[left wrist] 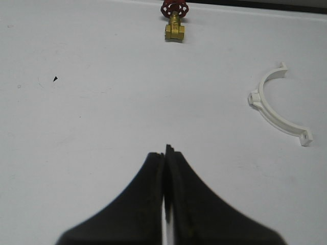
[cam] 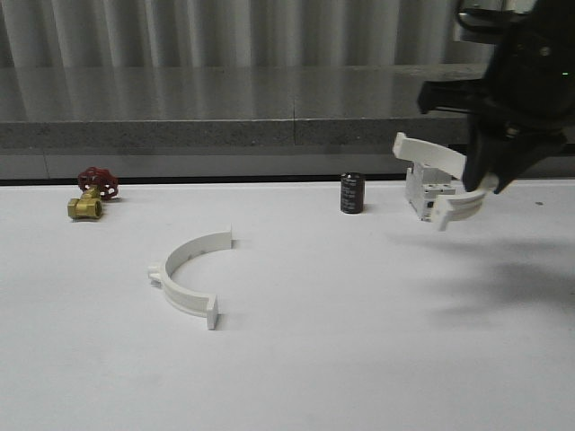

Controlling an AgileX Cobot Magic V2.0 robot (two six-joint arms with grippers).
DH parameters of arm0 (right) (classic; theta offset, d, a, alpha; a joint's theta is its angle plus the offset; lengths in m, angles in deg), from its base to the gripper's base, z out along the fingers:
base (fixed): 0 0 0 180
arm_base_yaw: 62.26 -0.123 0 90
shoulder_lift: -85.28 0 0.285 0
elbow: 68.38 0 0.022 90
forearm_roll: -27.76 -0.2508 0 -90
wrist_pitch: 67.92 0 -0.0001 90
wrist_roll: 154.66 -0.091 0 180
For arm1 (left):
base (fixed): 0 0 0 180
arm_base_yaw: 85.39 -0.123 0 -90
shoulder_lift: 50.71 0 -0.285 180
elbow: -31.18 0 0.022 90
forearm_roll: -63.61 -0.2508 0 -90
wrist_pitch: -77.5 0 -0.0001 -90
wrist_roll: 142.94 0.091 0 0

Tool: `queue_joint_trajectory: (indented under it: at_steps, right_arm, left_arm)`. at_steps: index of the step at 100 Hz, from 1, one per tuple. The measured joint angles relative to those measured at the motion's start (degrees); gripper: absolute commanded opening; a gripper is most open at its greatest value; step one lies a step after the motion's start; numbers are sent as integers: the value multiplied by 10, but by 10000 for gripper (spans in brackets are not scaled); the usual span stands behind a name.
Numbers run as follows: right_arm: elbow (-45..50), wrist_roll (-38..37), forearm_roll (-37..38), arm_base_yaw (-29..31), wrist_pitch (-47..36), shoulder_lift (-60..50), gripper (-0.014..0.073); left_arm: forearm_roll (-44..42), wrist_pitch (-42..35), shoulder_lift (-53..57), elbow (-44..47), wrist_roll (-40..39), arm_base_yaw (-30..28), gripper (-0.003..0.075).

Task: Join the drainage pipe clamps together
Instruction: 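Carry the clamp half toward the placed half, aligning the open ends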

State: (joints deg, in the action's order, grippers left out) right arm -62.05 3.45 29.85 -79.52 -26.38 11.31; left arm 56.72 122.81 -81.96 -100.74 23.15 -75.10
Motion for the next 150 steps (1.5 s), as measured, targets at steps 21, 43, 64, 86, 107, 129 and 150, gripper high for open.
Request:
queue_joint_trajectory:
  at_steps: [21, 43, 64, 86, 107, 129, 150]
  right_arm:
    - [-61, -204, 135, -106, 47, 52, -27]
    - [-129, -273, 156, -171, 56, 135, -27]
    - [-179, -291, 156, -207, 66, 201, -27]
    - [-197, -305, 157, -216, 70, 217, -27]
    - [-197, -306, 153, -216, 68, 221, -27]
    - [-197, -306, 143, -221, 50, 232, -27]
    - [-200, -307, 137, -222, 43, 240, -27]
  left_arm:
    - [0, 0, 0, 0, 0, 0, -21]
    - [0, 0, 0, 0, 0, 0, -21]
    - [0, 0, 0, 0, 0, 0, -21]
    - [0, 0, 0, 0, 0, 0, -21]
    - [0, 0, 0, 0, 0, 0, -21]
    - [0, 0, 0, 0, 0, 0, -21]
    - [0, 0, 0, 0, 0, 0, -21]
